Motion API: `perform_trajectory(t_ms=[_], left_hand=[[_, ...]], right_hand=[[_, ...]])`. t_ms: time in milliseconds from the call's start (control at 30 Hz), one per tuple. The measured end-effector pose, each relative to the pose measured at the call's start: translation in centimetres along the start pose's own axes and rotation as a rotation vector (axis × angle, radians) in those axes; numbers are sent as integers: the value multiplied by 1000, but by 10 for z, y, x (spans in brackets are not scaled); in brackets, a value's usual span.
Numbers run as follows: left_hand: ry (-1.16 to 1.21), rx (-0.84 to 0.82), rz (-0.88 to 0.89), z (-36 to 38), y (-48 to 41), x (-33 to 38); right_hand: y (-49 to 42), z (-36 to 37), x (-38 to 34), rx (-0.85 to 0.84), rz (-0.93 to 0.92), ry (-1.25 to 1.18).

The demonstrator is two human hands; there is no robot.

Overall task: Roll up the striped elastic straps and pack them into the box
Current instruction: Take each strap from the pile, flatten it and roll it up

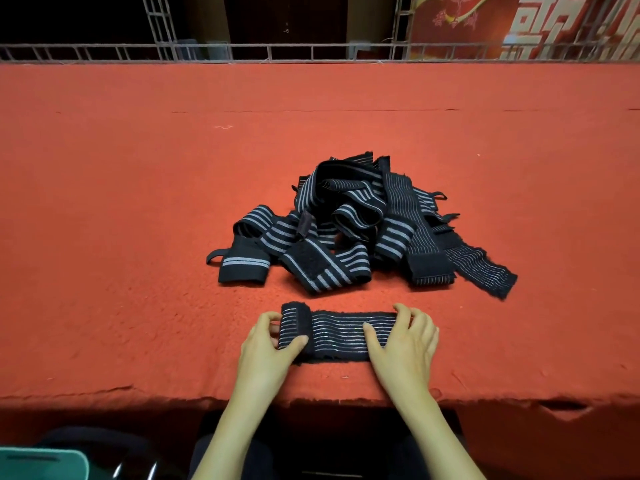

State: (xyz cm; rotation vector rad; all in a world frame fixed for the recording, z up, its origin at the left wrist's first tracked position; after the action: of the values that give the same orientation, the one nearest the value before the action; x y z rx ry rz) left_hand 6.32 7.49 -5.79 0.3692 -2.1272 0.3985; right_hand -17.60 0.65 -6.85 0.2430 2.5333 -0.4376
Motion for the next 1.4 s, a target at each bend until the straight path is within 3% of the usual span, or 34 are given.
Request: perform_trajectory(t_ms=[167, 300, 433, 567, 700, 833, 967, 1067, 1167, 1267, 1400], left_hand=[[-147, -24, -6, 5, -2, 10], [-79, 0, 3, 5, 3, 13], [-74, 110, 35, -13, 11, 15], [-225, 226, 63, -40, 12, 7], [-309, 240, 203, -37, 10, 14], [-279, 119, 410, -12, 11, 26], [-197, 61, 497, 8, 17, 38], [-108, 116, 451, -1, 10, 35], [10, 133, 277, -10, 2, 18], [13, 100, 139, -6, 1, 5], [6, 82, 91, -3, 1, 5]], right_hand=[[1, 3, -1, -52, 12, 6], [1, -6, -4, -79, -49, -197], [-2, -5, -19, -152, -133, -263], [-1, 9, -56, -250, -227, -240], [4, 29, -64, -303, -225, -146], [-1, 28, -50, -272, -177, -291], [0, 26, -50, -255, -178, -319], [0, 26, -48, -258, -179, -335], [0, 25, -49, -250, -187, -344], [1, 22, -51, -214, -198, -332], [3, 19, -49, -178, -196, -351]])
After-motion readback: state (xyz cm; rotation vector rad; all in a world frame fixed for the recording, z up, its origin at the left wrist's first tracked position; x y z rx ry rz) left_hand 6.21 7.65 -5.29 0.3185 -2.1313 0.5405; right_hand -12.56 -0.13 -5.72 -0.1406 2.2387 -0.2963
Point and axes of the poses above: each hand's wrist, its own y-axis away from the middle knuckle, its own z-axis out of the palm, x = y × z, the point moved 9 cm from there along -y, towards the middle knuckle, and after that the axes turned 8 degrees about z, right-handed, at the moved point
